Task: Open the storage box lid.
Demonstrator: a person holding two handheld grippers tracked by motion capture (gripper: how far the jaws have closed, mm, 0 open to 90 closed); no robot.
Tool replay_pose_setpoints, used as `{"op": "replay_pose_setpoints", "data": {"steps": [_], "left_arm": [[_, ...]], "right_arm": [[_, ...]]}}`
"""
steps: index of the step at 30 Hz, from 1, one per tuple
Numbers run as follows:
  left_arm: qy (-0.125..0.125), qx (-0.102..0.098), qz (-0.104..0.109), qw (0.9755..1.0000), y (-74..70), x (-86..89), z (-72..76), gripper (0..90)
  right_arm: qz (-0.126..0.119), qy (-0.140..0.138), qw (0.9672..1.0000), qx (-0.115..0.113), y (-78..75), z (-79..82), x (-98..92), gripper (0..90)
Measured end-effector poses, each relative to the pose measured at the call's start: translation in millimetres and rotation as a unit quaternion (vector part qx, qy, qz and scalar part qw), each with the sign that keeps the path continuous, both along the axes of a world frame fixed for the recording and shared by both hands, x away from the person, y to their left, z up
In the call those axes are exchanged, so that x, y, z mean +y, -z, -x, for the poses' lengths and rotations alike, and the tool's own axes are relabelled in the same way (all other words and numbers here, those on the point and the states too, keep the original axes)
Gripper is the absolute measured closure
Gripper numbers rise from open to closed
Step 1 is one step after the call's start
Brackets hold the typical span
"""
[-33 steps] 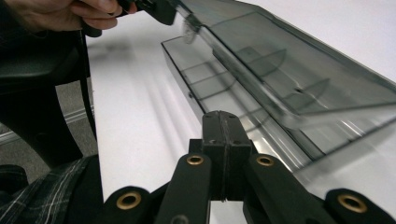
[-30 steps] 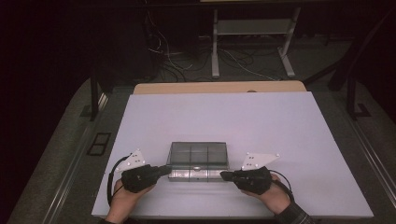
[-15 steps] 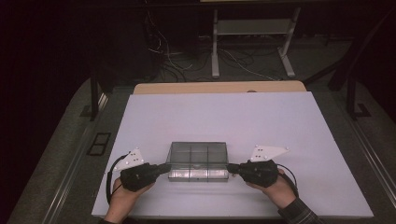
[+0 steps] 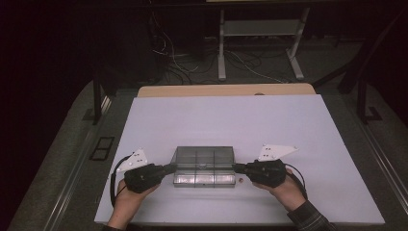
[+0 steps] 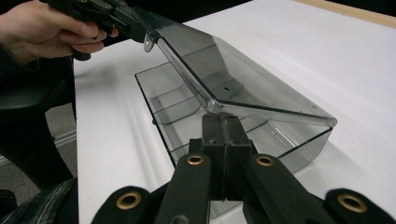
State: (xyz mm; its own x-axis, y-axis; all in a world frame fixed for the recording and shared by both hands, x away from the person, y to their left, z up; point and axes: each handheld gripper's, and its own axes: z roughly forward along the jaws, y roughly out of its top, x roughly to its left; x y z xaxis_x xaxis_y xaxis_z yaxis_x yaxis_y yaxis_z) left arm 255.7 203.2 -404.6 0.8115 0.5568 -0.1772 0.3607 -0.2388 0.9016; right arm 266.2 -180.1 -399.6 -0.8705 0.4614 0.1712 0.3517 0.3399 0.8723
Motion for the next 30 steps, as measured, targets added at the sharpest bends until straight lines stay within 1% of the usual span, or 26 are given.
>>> {"op": "replay_pose_setpoints", "data": {"steps": [4, 7, 12, 19, 25, 30], "left_arm": [[0.0, -0.005, 0.001, 1.0, -2.8, -1.0, -2.9, 88.5], [-0.002, -0.005, 0.005, 1.0, -4.6, -1.9, -5.6, 88.5], [-0.002, -0.007, 0.004, 1.0, -7.7, -3.4, -9.7, 88.5], [-0.004, -0.008, 0.005, 0.9999, -11.2, -3.8, -14.4, 88.5], [-0.009, -0.009, 0.007, 0.9999, -13.3, -2.2, -14.6, 88.4], [-0.017, -0.012, 0.007, 0.9998, -15.2, 4.1, -13.3, 86.0]], "right_arm": [[-0.001, -0.001, 1.0, -0.002, -2.3, -2.4, 1.7, 89.4], [-0.002, -0.005, 1.0, -0.005, -4.8, -5.0, 2.8, 89.4], [-0.005, -0.007, 0.9999, -0.006, -8.5, -8.6, 4.3, 89.4], [0.001, -0.008, 0.9999, -0.01, -12.2, -15.4, 7.5, 89.4], [0.0, -0.007, 0.9999, -0.013, -16.2, -20.5, 9.3, 89.4], [-0.003, -0.004, 0.9998, -0.018, -19.4, -24.2, 9.1, 89.4]]}}
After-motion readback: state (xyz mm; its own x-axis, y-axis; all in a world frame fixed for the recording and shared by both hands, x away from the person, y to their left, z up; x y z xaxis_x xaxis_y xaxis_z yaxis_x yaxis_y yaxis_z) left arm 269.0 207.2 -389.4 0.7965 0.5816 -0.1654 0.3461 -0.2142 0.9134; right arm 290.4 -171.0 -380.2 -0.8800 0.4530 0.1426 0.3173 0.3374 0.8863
